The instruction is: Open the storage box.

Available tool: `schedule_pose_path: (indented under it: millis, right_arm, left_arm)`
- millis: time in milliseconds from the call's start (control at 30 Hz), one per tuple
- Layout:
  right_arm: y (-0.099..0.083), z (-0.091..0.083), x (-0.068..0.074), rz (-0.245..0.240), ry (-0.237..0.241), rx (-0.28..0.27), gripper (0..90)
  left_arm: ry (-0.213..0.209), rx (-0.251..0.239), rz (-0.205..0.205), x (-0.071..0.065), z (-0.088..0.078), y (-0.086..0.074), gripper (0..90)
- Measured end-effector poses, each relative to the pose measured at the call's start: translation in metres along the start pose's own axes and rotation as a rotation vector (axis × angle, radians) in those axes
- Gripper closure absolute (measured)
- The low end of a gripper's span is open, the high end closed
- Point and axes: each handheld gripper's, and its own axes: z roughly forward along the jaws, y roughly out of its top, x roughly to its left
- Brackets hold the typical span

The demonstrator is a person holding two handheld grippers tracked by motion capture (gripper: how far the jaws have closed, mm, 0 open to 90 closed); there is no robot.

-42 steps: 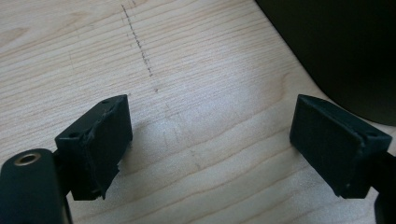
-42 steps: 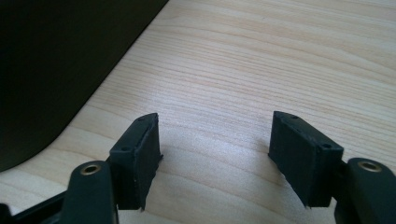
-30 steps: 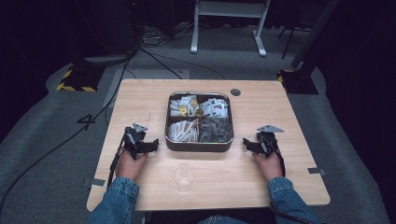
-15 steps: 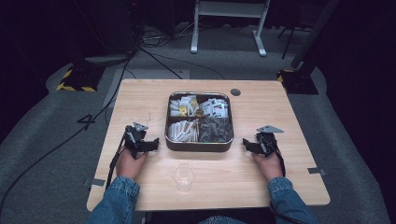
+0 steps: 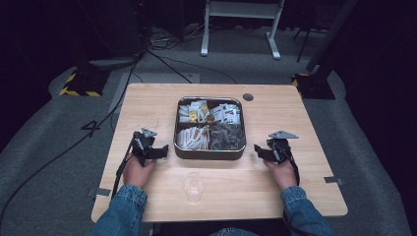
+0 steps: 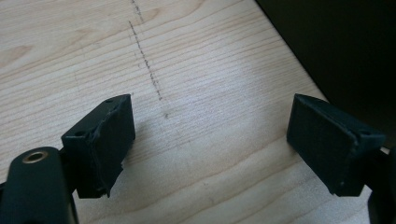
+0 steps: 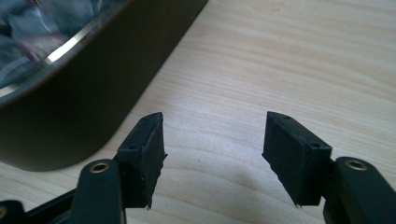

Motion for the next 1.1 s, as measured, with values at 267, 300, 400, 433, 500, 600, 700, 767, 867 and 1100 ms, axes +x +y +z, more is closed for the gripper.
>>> schedule_pose_path:
  millis: [267, 300, 400, 433, 500, 600, 700, 767, 867, 1100]
  right_arm:
    - [0.021, -0.023, 0.005, 0.043, 0.052, -0.057, 41.7]
    - [0.023, -0.026, 0.006, 0.038, 0.057, -0.066, 42.6]
    - [0.032, -0.034, 0.008, 0.031, 0.061, -0.083, 43.5]
    - [0.034, -0.035, 0.008, 0.032, 0.064, -0.086, 43.5]
    - [0.038, -0.039, 0.009, 0.031, 0.054, -0.094, 43.6]
    - [0.043, -0.043, 0.01, 0.032, 0.051, -0.112, 43.8]
    - [0.05, -0.045, 0.012, 0.058, 0.078, -0.112, 43.2]
    - [0.054, -0.045, 0.015, 0.056, 0.09, -0.112, 42.7]
    - [0.063, -0.045, 0.021, 0.045, 0.099, -0.115, 42.0]
    - [0.083, -0.039, 0.035, 0.042, 0.115, -0.137, 40.9]
  left_arm:
    - [0.001, -0.002, -0.002, 0.0, 0.002, 0.002, 16.0]
    - [0.002, -0.003, -0.004, 0.0, 0.002, 0.002, 16.4]
    - [0.008, -0.006, -0.003, 0.001, 0.003, 0.003, 18.1]
    - [0.01, -0.009, -0.011, 0.001, 0.003, 0.004, 18.7]
    - [0.016, -0.01, -0.02, 0.002, 0.004, 0.004, 20.6]
    - [0.02, -0.01, -0.022, 0.003, 0.005, 0.006, 21.1]
    - [0.023, -0.01, -0.019, 0.003, 0.006, 0.007, 20.7]
    - [0.023, -0.009, -0.019, 0.003, 0.006, 0.007, 20.8]
    - [0.023, -0.01, -0.019, 0.003, 0.006, 0.007, 20.7]
    - [0.023, -0.009, -0.018, 0.003, 0.006, 0.007, 20.8]
